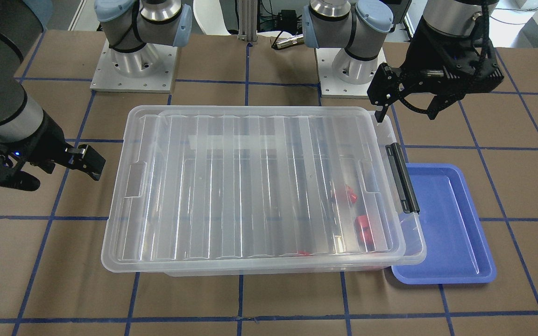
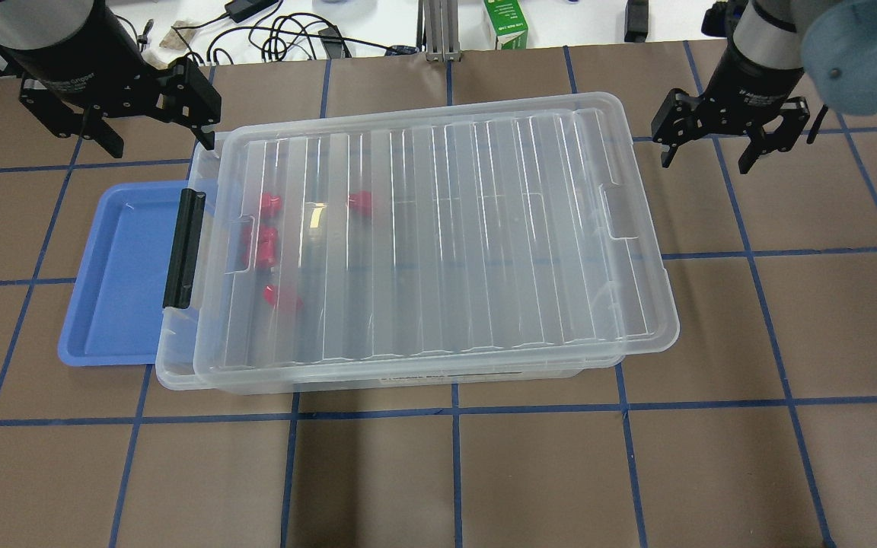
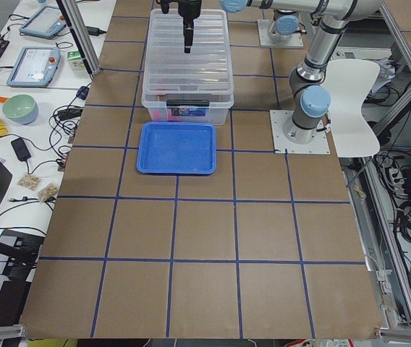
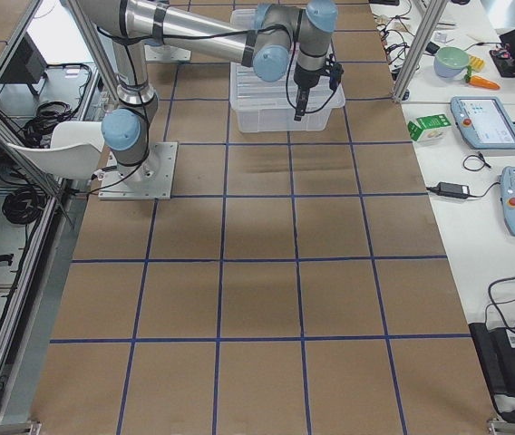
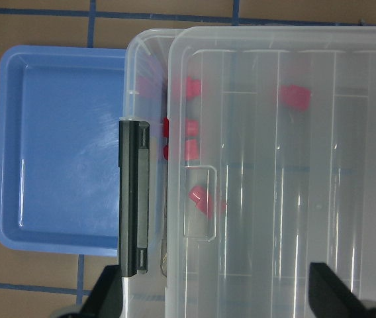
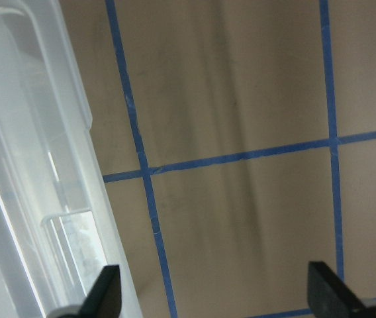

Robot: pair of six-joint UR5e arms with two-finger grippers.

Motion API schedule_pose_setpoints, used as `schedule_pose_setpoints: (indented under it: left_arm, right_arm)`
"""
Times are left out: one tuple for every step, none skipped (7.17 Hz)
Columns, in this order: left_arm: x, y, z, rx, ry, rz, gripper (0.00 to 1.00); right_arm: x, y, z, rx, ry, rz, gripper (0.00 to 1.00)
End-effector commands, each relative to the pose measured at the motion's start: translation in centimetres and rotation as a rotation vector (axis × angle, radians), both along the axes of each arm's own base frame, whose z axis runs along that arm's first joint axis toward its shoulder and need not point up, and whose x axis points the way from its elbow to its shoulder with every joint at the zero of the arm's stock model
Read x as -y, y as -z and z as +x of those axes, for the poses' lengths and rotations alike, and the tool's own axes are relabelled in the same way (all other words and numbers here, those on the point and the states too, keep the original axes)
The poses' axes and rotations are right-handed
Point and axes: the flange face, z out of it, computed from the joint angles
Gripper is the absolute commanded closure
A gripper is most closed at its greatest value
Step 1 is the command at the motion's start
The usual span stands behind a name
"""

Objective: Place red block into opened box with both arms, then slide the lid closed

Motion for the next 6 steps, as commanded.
schedule_pose_setpoints:
  left_arm:
    - [-0.1, -0.1, 0.1, 0.01, 0.0, -0.001, 0.0]
    - [0.0, -0.1, 0.1, 0.008, -0.001, -0.002, 0.0]
    - [-0.1, -0.1, 0.1, 0.008, 0.001, -0.002, 0.0]
    - [-0.1, -0.1, 0.1, 0.008, 0.001, -0.001, 0.0]
    - [-0.1, -0.2, 0.1, 0.008, 0.001, -0.004, 0.0]
    - [-0.1, -0.1, 0.1, 0.008, -0.001, -0.001, 0.0]
  right_arm:
    - [-3.6, -6.7, 0.5, 0.001, -0.002, 0.003, 0.0]
    - [-5.8, -8.7, 1.2, 0.0, -0.008, -0.009, 0.0]
    - [-7.7, -9.7, 2.5, 0.003, -0.018, 0.015, 0.0]
    - [-8.3, -9.5, 3.9, -0.003, -0.048, 0.025, 0.0]
    - [-8.5, -8.9, 5.2, 0.006, -0.072, 0.035, 0.0]
    - [-8.9, -7.8, 6.0, 0.005, -0.064, 0.057, 0.0]
